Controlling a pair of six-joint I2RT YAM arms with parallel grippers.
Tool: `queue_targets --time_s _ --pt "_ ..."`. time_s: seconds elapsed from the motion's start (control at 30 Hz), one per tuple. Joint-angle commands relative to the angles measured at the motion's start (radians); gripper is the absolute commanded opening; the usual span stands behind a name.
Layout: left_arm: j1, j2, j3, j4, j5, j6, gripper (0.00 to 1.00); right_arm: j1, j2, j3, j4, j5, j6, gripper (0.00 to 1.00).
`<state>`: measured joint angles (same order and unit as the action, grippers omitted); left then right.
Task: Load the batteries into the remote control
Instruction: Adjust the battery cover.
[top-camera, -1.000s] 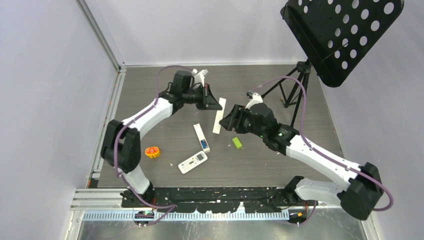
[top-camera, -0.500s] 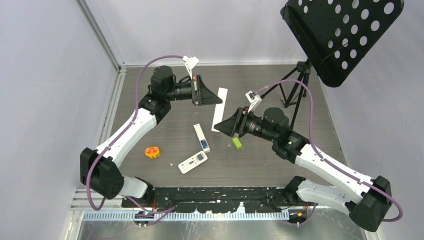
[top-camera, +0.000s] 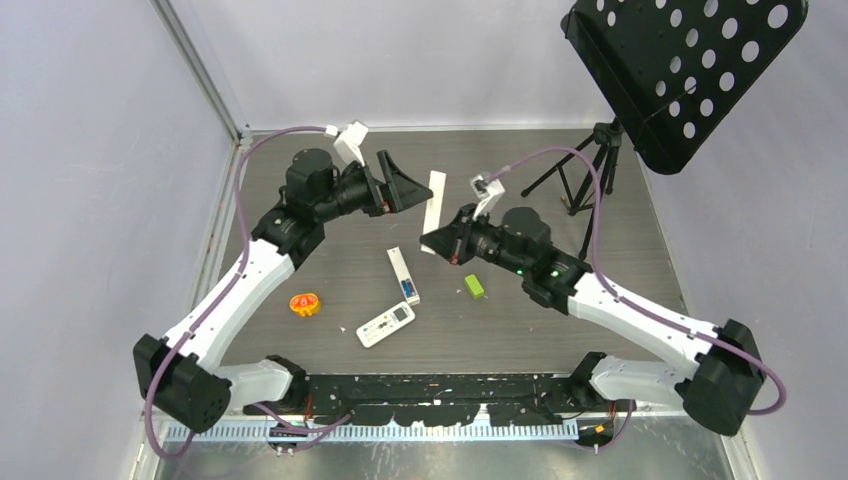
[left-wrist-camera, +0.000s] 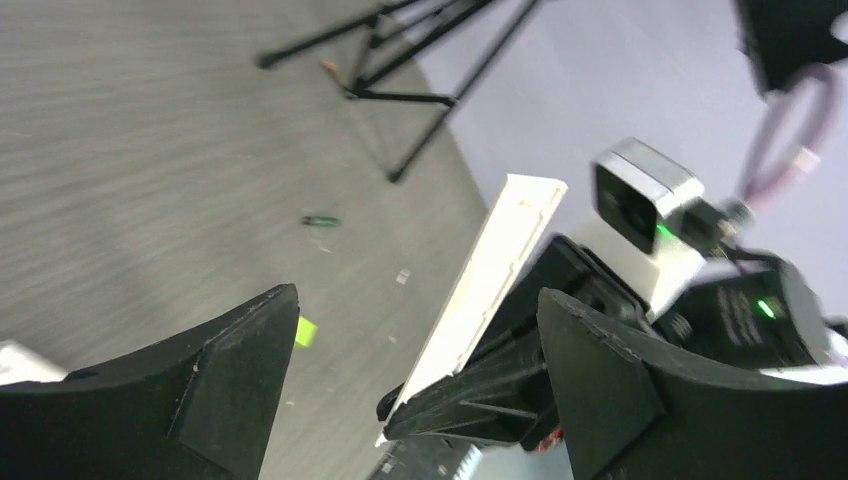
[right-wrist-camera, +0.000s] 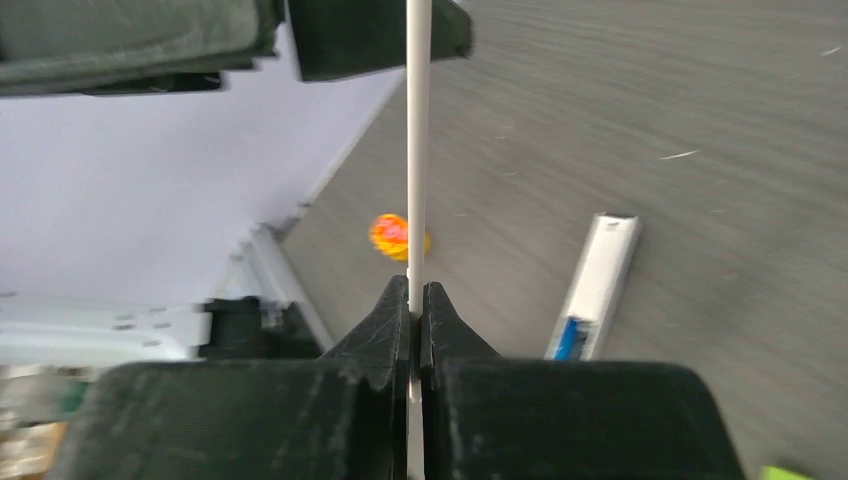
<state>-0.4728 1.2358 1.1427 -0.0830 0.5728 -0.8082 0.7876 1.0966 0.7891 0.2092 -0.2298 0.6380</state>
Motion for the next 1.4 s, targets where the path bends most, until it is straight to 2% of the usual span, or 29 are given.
queue_targets --time_s 0.0,0.13,0.27,0.33,0.43,0.5,0.67,0.8,0.83,0.9,1.0,1.07,1.13,1.23,1.37 --pt "-0.034 -0.046 0.075 -0.237 -0.389 0.118 0.92 0.092 0.111 0.136 -0.117 0.315 -0.290 0.00" --pt "-0.089 -0.017 0.138 -0.311 -0.583 0.169 0.92 0.181 0.256 0.262 -0.169 0.582 -0.376 0.00" --pt "-0.146 -0.015 0.156 -0.374 -0.752 0.199 0.90 0.237 0.338 0.334 -0.181 0.641 -0.400 0.00" --pt "-0.156 -0.015 0.147 -0.381 -0.770 0.193 0.82 0.258 0.355 0.347 -0.177 0.664 -0.408 0.00" --pt "-0.175 -0.007 0.144 -0.434 -0.829 0.158 0.66 0.269 0.371 0.363 -0.182 0.697 -0.396 0.00" --pt "-0.185 -0.004 0.140 -0.453 -0.853 0.130 0.59 0.277 0.379 0.369 -0.187 0.714 -0.400 0.00" --pt "-0.188 0.003 0.126 -0.436 -0.840 0.085 0.44 0.304 0.399 0.384 -0.200 0.735 -0.430 0.00" --pt "-0.188 0.013 0.135 -0.432 -0.836 0.067 0.24 0.308 0.405 0.387 -0.202 0.738 -0.425 0.00" --pt "-0.190 0.017 0.139 -0.430 -0.833 0.068 0.15 0.307 0.402 0.390 -0.203 0.739 -0.422 0.03" --pt "-0.189 0.025 0.146 -0.424 -0.829 0.081 0.00 0.308 0.392 0.395 -0.241 0.739 -0.408 0.20" --pt "-0.190 0.034 0.155 -0.395 -0.814 0.140 0.00 0.306 0.353 0.397 -0.291 0.705 -0.375 0.49" --pt "-0.189 0.036 0.157 -0.362 -0.777 0.223 0.00 0.306 0.308 0.386 -0.337 0.677 -0.322 0.63" --pt "-0.188 0.037 0.163 -0.344 -0.741 0.293 0.00 0.306 0.248 0.361 -0.382 0.643 -0.262 0.71" --pt "-0.180 0.031 0.166 -0.311 -0.615 0.400 0.00 0.304 0.140 0.309 -0.442 0.652 -0.116 0.76" --pt "-0.156 0.003 0.166 -0.261 -0.448 0.429 0.00 0.299 -0.051 0.174 -0.427 0.731 0.216 0.85"
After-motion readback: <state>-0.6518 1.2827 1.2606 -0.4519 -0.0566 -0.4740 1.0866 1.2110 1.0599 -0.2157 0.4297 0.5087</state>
